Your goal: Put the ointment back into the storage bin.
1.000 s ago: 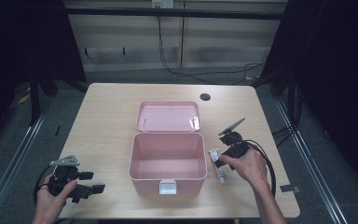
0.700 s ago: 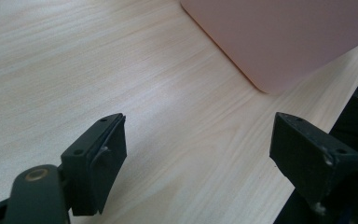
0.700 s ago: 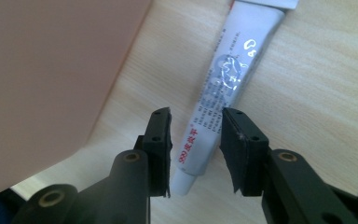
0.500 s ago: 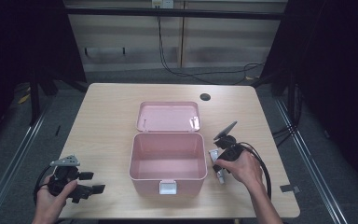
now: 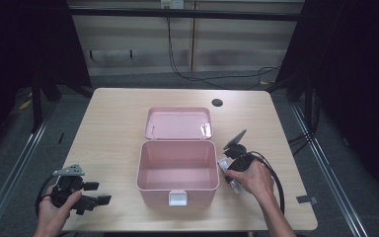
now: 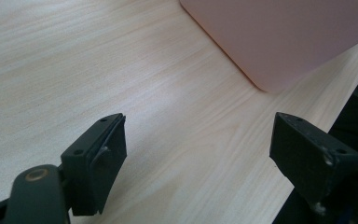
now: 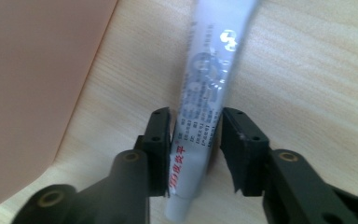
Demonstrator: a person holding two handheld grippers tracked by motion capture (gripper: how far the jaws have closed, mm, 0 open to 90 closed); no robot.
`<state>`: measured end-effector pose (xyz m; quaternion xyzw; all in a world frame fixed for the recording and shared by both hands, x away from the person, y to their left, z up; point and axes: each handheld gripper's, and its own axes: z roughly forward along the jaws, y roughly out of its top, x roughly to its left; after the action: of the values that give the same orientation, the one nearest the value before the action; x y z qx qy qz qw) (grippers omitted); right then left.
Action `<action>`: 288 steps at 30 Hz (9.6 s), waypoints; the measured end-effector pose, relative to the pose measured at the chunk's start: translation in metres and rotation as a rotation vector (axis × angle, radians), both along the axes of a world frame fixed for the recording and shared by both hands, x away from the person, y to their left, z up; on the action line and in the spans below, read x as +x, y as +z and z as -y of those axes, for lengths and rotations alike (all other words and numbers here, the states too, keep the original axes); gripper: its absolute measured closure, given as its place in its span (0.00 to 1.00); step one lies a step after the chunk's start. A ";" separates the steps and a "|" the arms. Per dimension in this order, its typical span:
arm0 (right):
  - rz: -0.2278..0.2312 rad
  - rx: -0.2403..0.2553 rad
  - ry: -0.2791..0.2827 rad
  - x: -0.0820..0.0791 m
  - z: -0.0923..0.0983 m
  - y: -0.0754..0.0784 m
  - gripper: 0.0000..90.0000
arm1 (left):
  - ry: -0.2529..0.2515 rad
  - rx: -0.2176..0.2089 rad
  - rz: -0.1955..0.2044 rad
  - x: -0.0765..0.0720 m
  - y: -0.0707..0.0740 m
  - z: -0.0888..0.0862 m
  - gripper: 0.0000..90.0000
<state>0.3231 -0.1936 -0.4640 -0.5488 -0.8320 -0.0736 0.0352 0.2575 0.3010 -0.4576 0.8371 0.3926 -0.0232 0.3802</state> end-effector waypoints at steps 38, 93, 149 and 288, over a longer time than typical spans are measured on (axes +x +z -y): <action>-0.010 -0.071 0.139 -0.001 -0.002 0.011 0.80 | 0.002 0.002 0.001 0.000 0.000 0.000 0.21; -0.060 -0.062 0.270 -0.018 0.016 0.057 0.79 | 0.023 0.000 0.002 0.000 -0.001 -0.001 0.21; 0.035 -0.031 0.460 -0.031 0.020 0.151 0.80 | 0.022 0.005 -0.003 0.000 -0.001 0.000 0.21; -0.142 0.036 1.039 0.000 -0.178 0.036 0.79 | 0.012 0.003 0.004 -0.001 0.000 -0.001 0.21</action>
<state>0.3234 -0.0152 -0.4281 -0.0665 -0.9887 -0.0233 0.1326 0.2568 0.3018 -0.4578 0.8354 0.3969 -0.0188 0.3798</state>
